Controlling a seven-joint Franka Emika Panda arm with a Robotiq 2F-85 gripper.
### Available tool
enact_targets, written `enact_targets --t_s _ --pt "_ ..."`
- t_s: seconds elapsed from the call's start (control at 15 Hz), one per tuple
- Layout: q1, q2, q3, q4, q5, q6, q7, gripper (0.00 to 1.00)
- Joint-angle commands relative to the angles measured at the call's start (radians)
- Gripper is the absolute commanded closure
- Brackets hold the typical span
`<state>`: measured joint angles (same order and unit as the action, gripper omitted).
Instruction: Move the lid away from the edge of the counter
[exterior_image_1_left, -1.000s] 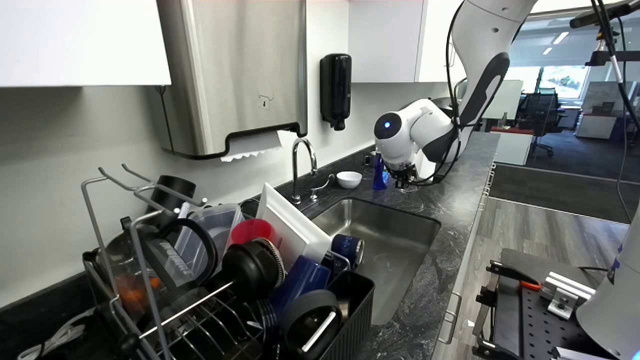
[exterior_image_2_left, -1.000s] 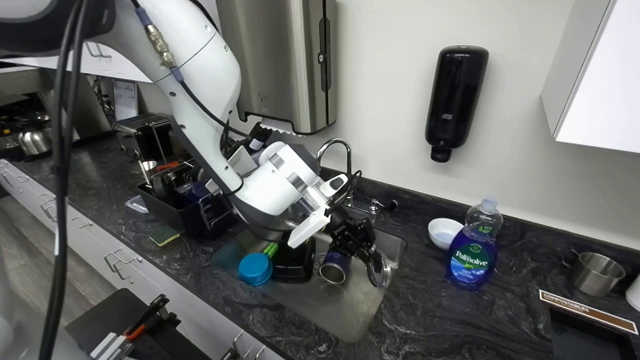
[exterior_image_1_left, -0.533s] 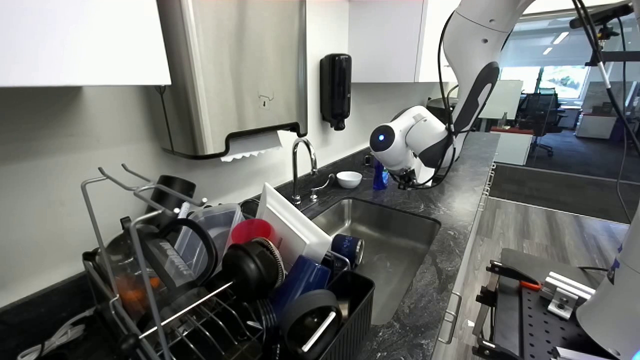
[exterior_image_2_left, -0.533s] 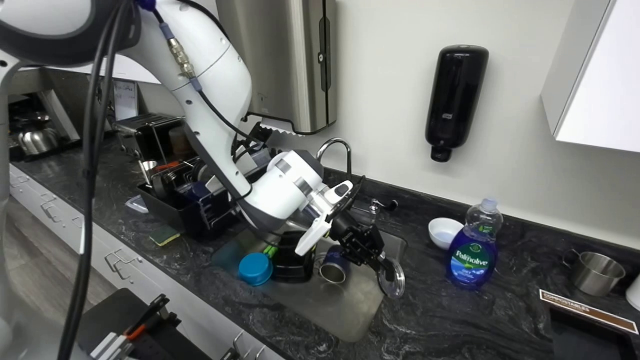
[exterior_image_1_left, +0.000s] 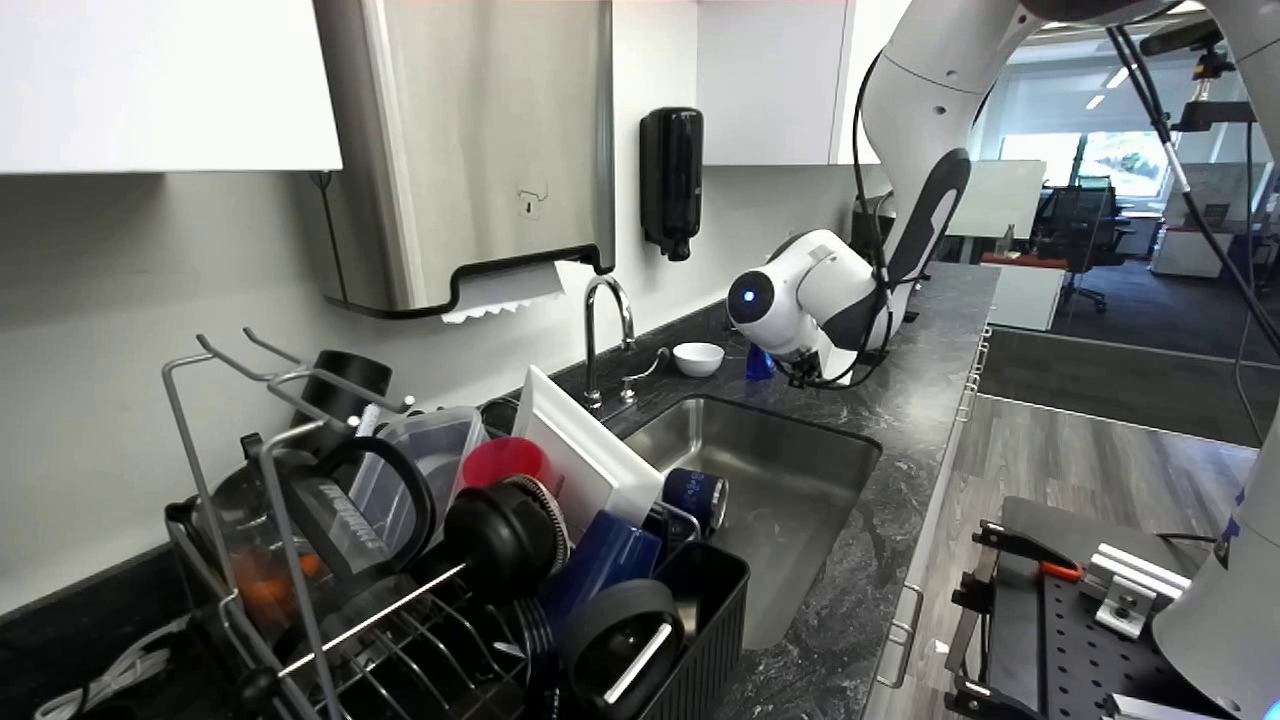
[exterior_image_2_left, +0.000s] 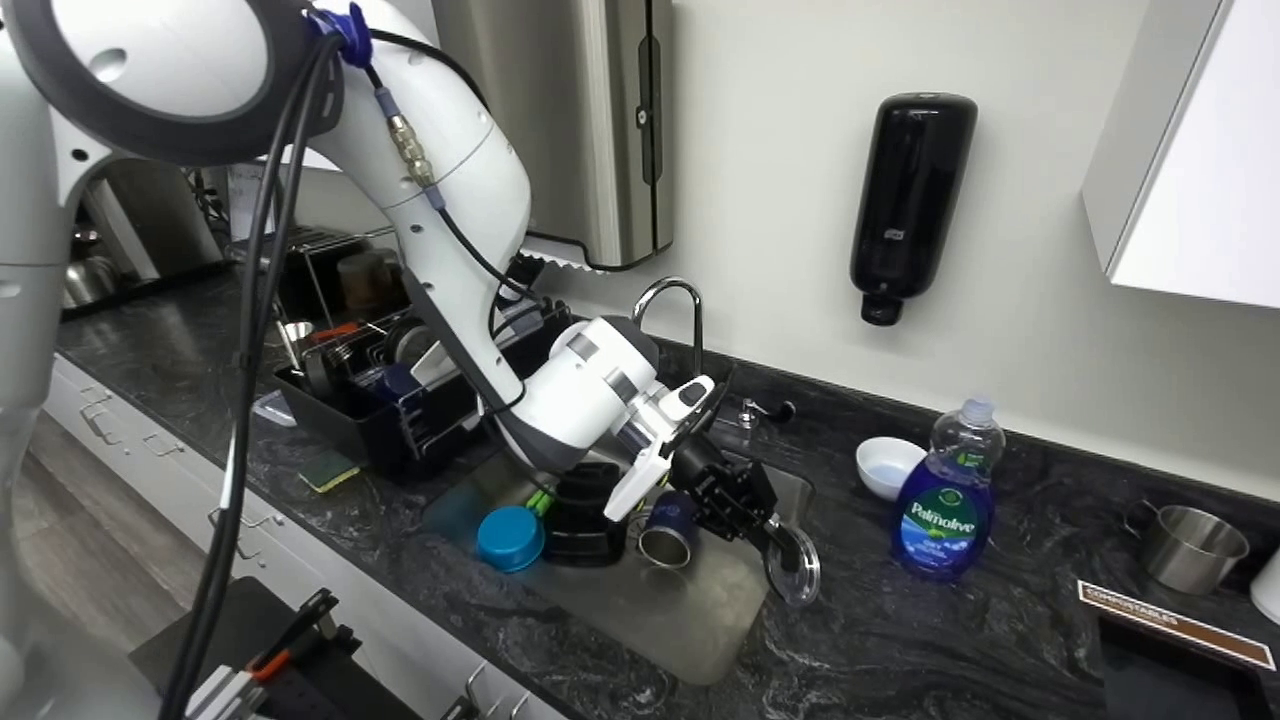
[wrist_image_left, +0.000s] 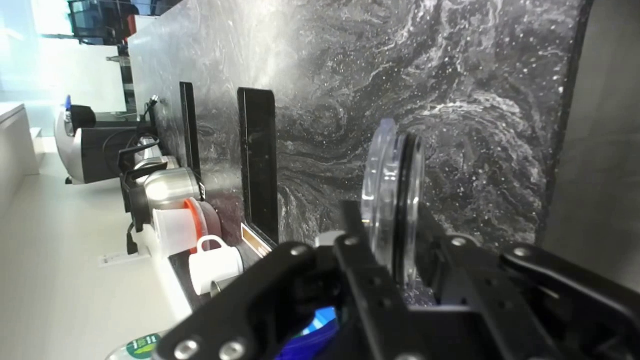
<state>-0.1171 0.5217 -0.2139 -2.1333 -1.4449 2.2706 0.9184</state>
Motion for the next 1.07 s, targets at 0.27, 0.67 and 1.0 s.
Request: enact_targets --t_s 0.27,0.67,1.0 --pt "-0.029 0.075 0.025 0.062 -0.033 -0.011 0.047 0.93" --pt "-0.023 0.134 0.023 0.107 -0.057 -0.023 0.07 0.93" --pt "-0.026 0.181 0.021 0.147 -0.109 -0.051 0.087 0.93"
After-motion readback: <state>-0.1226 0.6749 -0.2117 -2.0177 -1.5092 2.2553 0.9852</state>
